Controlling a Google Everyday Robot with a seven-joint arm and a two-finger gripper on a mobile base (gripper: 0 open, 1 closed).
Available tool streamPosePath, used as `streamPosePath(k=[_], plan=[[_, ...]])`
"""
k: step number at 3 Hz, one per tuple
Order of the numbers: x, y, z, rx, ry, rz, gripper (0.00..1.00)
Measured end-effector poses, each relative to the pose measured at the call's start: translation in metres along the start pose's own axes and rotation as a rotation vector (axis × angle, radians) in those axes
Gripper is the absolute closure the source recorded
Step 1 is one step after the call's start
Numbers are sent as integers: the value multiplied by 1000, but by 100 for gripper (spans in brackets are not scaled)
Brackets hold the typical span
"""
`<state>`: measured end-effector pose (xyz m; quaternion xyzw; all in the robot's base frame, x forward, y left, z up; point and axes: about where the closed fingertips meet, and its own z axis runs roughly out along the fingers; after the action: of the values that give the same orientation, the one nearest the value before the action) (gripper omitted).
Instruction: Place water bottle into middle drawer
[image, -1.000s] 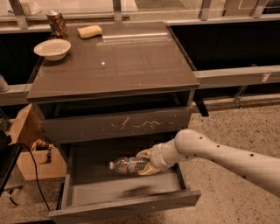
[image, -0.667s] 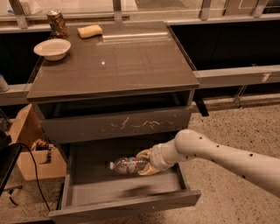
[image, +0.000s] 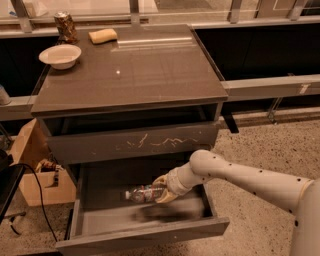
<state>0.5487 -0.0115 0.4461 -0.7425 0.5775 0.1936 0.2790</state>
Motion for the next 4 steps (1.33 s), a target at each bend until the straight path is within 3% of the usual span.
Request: streamPosePath(k=[2,4], plan=[[18,-2,44,-64,-21,-3,100],[23,12,56,-12,-62,-4,100]])
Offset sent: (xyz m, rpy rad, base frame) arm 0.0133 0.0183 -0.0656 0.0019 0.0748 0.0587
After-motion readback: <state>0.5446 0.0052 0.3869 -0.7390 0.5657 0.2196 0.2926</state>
